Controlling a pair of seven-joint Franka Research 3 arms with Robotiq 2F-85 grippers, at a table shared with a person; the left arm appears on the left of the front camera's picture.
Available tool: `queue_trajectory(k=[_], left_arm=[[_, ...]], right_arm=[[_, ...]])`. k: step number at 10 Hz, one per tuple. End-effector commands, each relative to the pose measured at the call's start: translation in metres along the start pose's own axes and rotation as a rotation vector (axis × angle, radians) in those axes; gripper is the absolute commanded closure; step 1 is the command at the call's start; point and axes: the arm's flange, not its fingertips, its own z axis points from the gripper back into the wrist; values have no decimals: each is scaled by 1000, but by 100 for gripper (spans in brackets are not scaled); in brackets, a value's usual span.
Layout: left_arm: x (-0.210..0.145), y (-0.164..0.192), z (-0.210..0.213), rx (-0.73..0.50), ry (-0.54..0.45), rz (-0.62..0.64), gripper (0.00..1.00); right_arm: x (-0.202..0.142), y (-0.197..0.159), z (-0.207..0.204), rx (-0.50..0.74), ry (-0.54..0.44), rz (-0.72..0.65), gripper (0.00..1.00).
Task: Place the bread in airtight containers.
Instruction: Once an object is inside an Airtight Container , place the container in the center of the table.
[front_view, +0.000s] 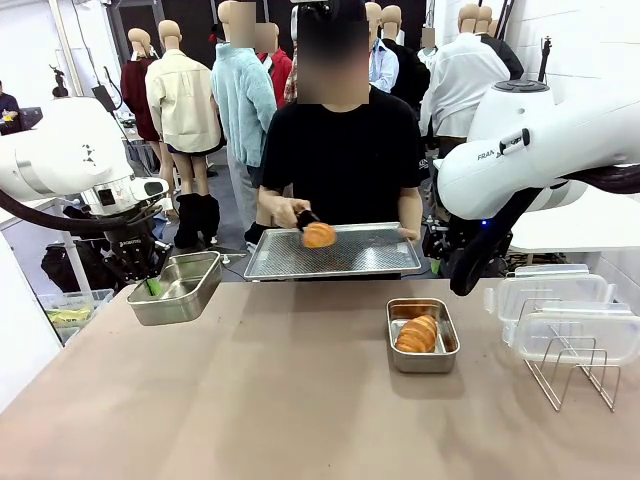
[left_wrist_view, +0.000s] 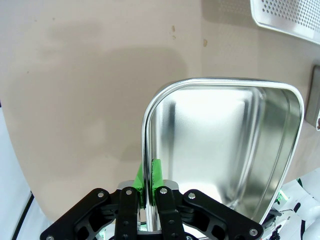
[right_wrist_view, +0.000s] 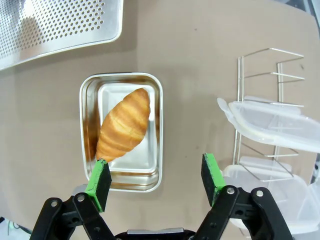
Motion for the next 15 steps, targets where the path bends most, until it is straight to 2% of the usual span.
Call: queue_trajectory(k=[1,15], left_arm=[[0,1,4,-1,-7,2,100],[0,1,4,-1,-7,2,100]], right_arm=[[-2,-1,-2,8,-5,-7,10],[-2,-1,-2,8,-5,-7,10]])
